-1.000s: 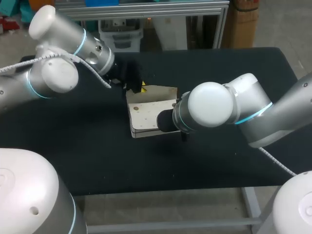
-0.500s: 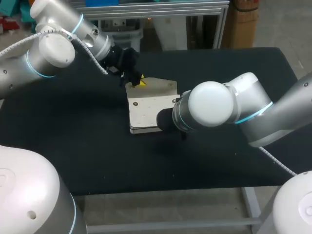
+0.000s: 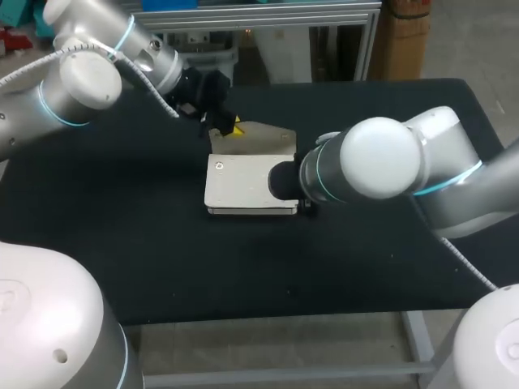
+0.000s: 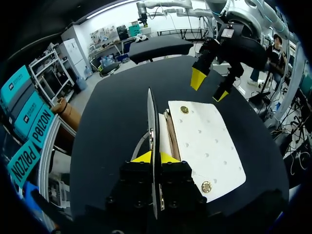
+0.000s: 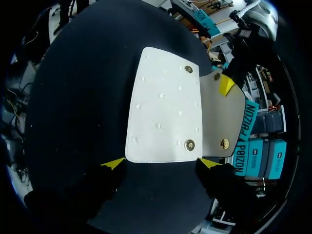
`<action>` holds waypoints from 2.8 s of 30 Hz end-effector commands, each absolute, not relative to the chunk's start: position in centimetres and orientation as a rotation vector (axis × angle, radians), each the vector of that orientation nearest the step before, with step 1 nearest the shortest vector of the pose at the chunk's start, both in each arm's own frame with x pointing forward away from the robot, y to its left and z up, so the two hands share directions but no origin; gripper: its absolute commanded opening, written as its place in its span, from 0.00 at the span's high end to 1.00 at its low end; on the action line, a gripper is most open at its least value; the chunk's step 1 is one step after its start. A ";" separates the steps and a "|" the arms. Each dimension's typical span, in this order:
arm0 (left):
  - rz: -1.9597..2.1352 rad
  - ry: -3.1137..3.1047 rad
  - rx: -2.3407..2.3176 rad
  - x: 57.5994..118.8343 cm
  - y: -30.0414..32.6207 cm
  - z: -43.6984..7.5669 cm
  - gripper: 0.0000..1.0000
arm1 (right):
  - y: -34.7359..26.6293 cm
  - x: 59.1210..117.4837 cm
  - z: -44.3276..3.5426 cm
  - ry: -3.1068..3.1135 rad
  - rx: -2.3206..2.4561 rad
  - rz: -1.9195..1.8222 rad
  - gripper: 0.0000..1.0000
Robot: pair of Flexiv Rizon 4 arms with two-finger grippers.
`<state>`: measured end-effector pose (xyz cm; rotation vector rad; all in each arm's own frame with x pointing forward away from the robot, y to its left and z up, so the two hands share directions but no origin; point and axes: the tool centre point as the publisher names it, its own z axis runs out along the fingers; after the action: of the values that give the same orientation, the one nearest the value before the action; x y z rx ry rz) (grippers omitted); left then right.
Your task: Pick up the bag, open it, inspect its contents, close it, and place it on the opposite side
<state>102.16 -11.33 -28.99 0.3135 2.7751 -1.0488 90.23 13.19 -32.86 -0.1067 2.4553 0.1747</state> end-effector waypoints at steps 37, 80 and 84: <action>-0.825 2.461 0.187 102.2 -11.9 -22.0 1.00 | 10.4 90.4 -27.0 2.382 -0.022 0.183 1.00; -0.965 2.635 0.340 94.7 -12.7 -23.1 1.00 | 10.7 89.1 -25.6 2.358 -0.085 0.178 1.00; -1.002 2.686 0.343 94.7 -12.6 -23.0 1.00 | 10.7 88.9 -25.5 2.351 -0.093 0.181 1.00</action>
<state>94.00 -12.72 -23.12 0.3159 2.6348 -0.9975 89.21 10.85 -25.38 -0.0934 2.3601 0.1790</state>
